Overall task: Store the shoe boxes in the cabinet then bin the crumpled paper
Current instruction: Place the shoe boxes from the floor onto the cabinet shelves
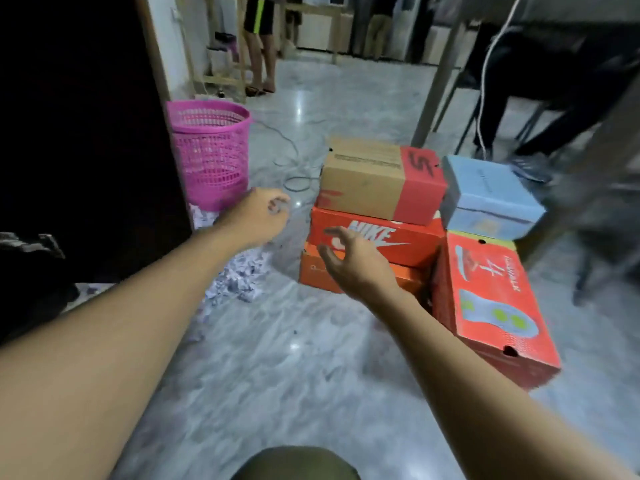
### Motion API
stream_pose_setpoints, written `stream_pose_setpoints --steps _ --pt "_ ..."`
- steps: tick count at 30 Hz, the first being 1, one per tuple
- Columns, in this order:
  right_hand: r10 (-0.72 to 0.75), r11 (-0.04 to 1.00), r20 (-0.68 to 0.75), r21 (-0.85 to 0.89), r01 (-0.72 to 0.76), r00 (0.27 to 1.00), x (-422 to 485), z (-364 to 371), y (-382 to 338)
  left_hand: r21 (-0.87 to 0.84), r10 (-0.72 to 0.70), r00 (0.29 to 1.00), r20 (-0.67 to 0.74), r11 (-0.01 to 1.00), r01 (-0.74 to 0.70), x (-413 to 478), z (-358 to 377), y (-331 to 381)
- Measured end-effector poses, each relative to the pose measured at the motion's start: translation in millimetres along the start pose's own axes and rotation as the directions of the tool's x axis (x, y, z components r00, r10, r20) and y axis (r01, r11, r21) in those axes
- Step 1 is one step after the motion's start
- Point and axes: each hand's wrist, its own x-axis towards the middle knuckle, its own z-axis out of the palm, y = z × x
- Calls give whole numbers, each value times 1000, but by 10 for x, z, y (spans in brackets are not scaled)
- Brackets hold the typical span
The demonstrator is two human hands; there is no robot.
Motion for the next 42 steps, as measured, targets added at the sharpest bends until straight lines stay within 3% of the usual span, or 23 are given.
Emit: stream_pose_setpoints --steps 3,7,15,17,21,25,30,34,38,42 --pt "105 993 -106 -42 -110 989 -125 -423 458 -96 68 996 63 993 -62 186 532 591" --pt "225 962 -244 -99 -255 943 -363 -826 1177 -181 62 971 232 983 -19 249 1373 1214" --pt "641 738 -200 -106 -667 741 -923 -1059 2412 -205 -88 838 539 951 232 -143 2841 1502" --pt "707 695 -165 -19 -719 688 -1013 -1101 2632 -207 -126 797 591 931 301 -227 3050 1456" --pt "733 666 -121 325 -671 669 -1141 -1103 2904 -276 -172 702 691 835 476 -398 3224 1334" --pt "787 521 -33 571 -634 616 -1220 -1099 3077 -395 -163 679 716 708 586 -389 3310 1225" --pt "704 352 204 732 -583 680 -1346 -1073 3187 -390 -196 643 741 654 648 -465 3322 1164" --pt "661 327 205 787 -523 722 -1474 -1014 3219 -418 -158 622 767 612 671 -562 3273 1135" --pt "532 353 237 810 -467 813 -1526 -1058 3271 -447 -91 598 797 576 684 -585 3192 1084" --pt "461 249 280 870 -426 842 -1610 -1016 3234 -522 -44 634 772 526 672 -604 3129 993"
